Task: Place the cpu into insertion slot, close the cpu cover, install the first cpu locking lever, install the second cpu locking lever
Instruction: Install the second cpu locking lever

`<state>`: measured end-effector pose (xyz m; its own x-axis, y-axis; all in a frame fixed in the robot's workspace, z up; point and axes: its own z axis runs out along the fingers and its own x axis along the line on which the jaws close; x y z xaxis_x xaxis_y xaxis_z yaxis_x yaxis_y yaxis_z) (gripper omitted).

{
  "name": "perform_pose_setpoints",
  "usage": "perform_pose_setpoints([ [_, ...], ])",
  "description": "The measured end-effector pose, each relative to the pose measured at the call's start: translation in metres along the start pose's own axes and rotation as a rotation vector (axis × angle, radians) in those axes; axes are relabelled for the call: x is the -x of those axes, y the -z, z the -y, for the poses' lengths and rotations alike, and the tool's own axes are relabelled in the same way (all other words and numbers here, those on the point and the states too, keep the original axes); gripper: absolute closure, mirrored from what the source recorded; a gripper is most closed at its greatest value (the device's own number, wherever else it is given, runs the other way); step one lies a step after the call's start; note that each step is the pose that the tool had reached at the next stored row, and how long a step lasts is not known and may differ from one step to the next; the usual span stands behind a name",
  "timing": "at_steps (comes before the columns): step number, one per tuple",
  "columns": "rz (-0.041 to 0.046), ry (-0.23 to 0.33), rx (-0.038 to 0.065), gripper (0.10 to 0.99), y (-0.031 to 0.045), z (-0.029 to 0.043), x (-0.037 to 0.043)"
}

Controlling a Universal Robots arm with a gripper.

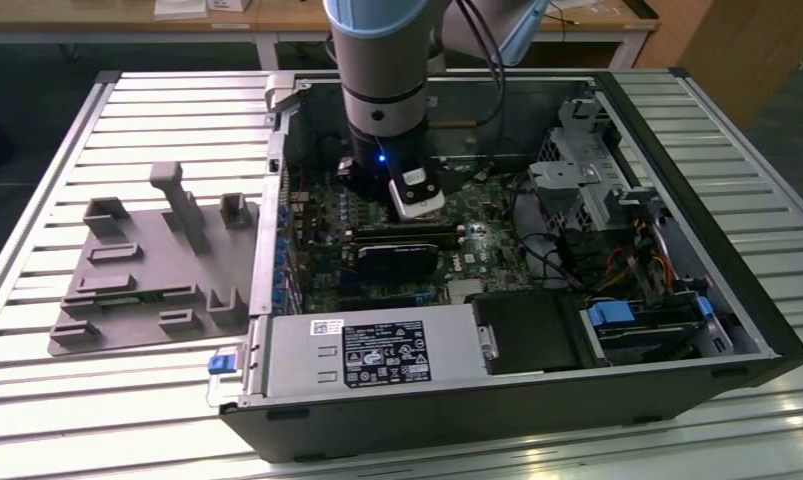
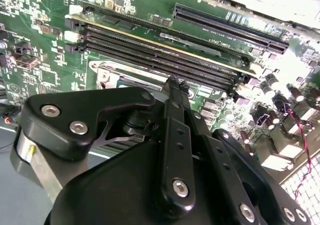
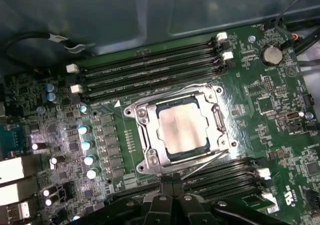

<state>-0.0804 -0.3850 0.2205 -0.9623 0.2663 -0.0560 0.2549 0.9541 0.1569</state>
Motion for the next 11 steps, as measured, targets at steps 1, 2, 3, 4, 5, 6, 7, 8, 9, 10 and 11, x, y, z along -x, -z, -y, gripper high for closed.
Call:
perform_pose_setpoints([
  [1, -0.0019, -0.001, 0.007, 0.984, -0.0004, 0.0009, -0.0002],
  [2, -0.0031, -0.001, 0.012, 0.984, -0.0007, 0.0018, -0.0004],
  [3, -0.0042, -0.002, 0.016, 0.984, -0.0010, 0.0027, -0.0003],
  [4, -0.0054, -0.002, 0.020, 0.984, -0.0013, 0.0038, -0.0002],
  [5, -0.0066, -0.003, 0.025, 0.984, -0.0014, 0.0044, -0.0002],
  [6, -0.0079, -0.003, 0.030, 0.984, -0.0015, 0.0049, -0.0003],
  [7, -0.0095, -0.004, 0.036, 0.984, -0.0016, 0.0057, -0.0002],
  [8, -0.0108, -0.004, 0.042, 0.984, -0.0018, 0.0065, -0.0002],
  [9, -0.0121, -0.005, 0.047, 0.984, -0.0019, 0.0074, -0.0002],
  [10, -0.0133, -0.005, 0.052, 0.984, -0.0020, 0.0085, 0.0000],
  [11, -0.0145, -0.006, 0.056, 0.984, -0.0020, 0.0097, 0.0002],
])
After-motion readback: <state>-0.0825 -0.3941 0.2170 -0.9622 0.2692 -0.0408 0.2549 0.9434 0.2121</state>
